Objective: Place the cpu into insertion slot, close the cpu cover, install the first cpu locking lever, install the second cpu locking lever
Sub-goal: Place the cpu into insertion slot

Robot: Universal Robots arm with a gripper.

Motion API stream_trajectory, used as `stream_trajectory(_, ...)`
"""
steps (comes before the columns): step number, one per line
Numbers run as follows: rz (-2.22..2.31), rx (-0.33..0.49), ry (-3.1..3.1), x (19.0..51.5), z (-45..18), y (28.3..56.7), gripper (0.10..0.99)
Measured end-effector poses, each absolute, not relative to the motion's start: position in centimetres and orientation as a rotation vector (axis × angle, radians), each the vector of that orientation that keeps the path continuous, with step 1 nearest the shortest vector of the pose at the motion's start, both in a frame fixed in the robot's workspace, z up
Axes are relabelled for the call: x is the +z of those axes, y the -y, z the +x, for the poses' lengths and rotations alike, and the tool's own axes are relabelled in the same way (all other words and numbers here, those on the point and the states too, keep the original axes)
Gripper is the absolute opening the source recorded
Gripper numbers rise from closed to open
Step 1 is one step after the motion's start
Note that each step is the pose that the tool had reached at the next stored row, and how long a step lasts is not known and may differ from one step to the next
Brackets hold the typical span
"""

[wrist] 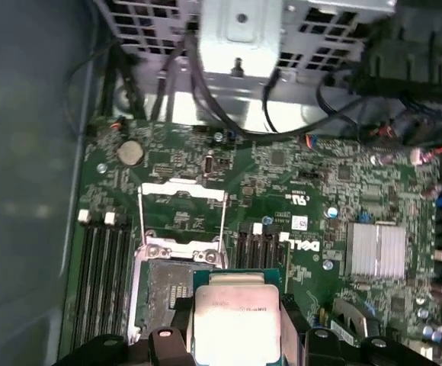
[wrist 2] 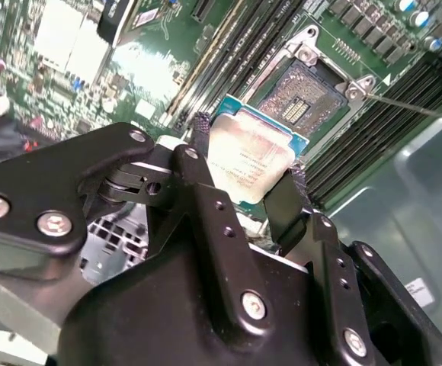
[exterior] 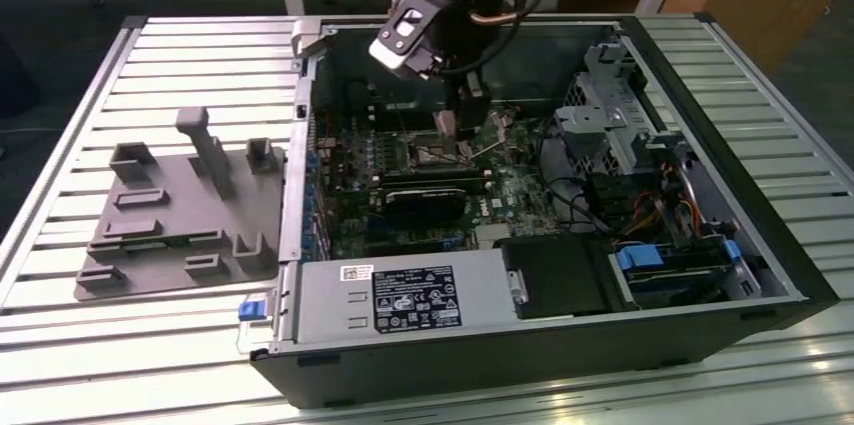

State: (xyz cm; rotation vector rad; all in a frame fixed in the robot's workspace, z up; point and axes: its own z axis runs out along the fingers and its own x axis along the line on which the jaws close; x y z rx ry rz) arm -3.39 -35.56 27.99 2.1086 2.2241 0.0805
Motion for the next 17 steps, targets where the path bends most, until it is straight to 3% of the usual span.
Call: stream_trajectory(17,2.158,0.077,-2.174,25.5,-3.8,34.3,0.537)
